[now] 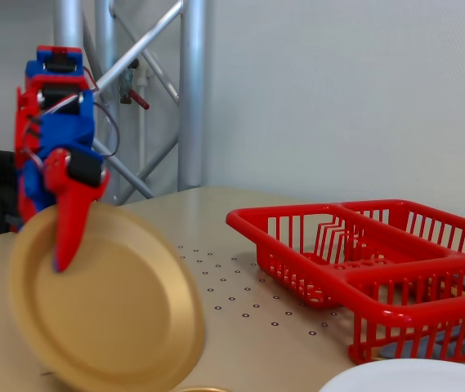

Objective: Grasp the plate, place it on the cross drawn on the table.

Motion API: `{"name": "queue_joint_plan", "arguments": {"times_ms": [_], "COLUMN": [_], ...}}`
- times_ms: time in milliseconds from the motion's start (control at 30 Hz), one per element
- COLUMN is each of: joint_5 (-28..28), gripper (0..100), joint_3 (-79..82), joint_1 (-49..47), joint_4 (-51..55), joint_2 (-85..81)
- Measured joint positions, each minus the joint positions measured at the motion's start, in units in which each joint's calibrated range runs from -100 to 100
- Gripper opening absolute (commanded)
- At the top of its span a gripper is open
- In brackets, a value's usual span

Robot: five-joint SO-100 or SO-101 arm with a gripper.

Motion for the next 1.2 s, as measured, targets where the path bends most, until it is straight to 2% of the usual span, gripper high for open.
{"name": "queue_joint_plan", "arguments": {"times_ms": [167, 233, 300, 633, 800, 833, 900, 1067, 1200], "joint_5": [0.88, 0.93, 1.12, -1.17, -0.24, 0.44, 0.83, 1.17, 1.22], "gripper": [1, 9, 11, 11, 11, 12, 22, 27, 28], "joint_3": [-7.78, -8.77, -8.50, 2.17, 7.78, 9.22, 11.93, 16.37, 16.55], "joint_1": [2.82, 3.28, 3.28, 3.19, 2.55, 2.55, 2.46, 2.46, 2.46], "joint_4": [-0.40, -0.40, 0.08, -10.58, -13.70, -14.50, -16.19, -17.63, -17.55], "joint_2": [6.78, 8.58, 10.38, 13.81, 13.24, 12.25, 10.46, 8.01, 7.60]}}
